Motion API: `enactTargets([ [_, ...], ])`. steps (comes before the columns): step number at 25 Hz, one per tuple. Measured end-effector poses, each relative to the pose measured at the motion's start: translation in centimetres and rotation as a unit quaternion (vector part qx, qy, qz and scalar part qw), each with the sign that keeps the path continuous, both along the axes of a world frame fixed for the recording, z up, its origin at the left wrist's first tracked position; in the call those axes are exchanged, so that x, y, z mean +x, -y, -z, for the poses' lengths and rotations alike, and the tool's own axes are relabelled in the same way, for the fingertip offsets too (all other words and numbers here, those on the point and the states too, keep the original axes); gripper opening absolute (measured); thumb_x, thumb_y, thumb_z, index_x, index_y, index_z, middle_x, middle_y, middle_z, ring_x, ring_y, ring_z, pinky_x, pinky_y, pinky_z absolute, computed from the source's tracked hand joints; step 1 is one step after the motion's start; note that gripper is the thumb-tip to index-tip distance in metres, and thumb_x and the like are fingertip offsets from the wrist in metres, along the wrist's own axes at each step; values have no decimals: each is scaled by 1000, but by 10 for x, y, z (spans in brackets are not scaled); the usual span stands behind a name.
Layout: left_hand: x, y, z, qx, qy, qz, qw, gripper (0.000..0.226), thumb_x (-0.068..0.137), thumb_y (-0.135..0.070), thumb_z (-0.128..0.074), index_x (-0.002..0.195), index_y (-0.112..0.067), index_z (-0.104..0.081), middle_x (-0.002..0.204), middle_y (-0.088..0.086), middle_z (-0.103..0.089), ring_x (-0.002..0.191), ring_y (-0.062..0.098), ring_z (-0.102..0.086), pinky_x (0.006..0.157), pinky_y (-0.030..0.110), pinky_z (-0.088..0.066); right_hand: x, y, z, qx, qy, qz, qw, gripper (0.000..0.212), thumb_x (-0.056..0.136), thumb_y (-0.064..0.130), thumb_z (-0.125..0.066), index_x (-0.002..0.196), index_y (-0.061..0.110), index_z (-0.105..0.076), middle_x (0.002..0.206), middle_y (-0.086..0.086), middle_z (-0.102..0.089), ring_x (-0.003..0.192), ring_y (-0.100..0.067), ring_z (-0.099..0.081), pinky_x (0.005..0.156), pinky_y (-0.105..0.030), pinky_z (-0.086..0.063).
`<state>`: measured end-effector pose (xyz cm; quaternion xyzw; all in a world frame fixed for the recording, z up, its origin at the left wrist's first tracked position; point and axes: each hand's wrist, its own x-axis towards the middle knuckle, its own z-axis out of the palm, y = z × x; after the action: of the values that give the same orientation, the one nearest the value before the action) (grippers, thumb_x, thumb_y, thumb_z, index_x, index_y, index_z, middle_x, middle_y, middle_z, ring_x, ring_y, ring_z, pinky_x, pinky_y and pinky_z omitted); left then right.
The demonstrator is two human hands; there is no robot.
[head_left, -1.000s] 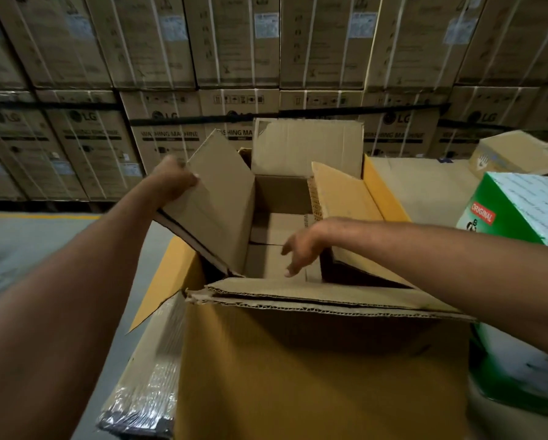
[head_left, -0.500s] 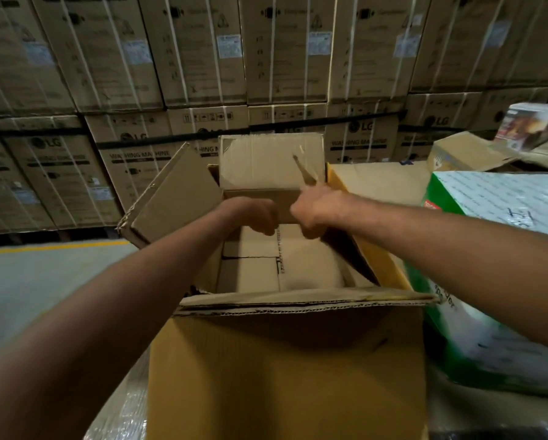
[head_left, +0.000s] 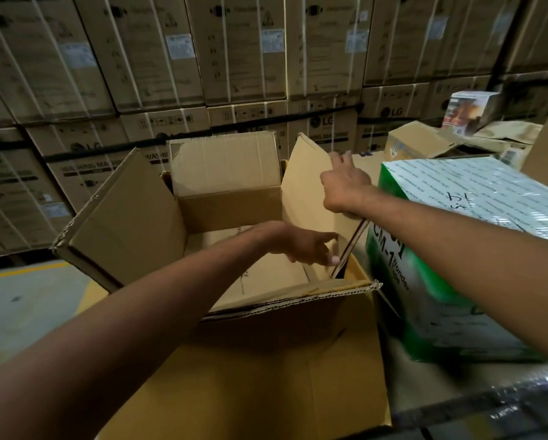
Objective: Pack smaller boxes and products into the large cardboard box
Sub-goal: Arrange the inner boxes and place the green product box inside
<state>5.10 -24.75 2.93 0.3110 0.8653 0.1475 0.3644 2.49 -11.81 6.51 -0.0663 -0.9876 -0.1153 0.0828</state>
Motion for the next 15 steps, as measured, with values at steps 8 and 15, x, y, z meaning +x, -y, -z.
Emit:
enactTargets([
  [8,-19,43,16,-105,-62,-29,992,84,102,-38,-58,164,-30,-1,168,3,-24,154,30,-24,124,55,-23,-11,10,-13,-160,-61,62,983,23,90,16,-75,111,9,-68,81,-3,-65,68,-16,-61,48,-30,-42],
  [15,-39,77,16,-104,-95,-84,986,91,101,-46,-57,162,-35,9,169,4,-21,154,32,-22,125,57,-18,-16,22,-5,-127,-132,76,980,17,93,2,-69,107,11,-66,70,-3,-45,59,-18,-44,52,-34,-38],
])
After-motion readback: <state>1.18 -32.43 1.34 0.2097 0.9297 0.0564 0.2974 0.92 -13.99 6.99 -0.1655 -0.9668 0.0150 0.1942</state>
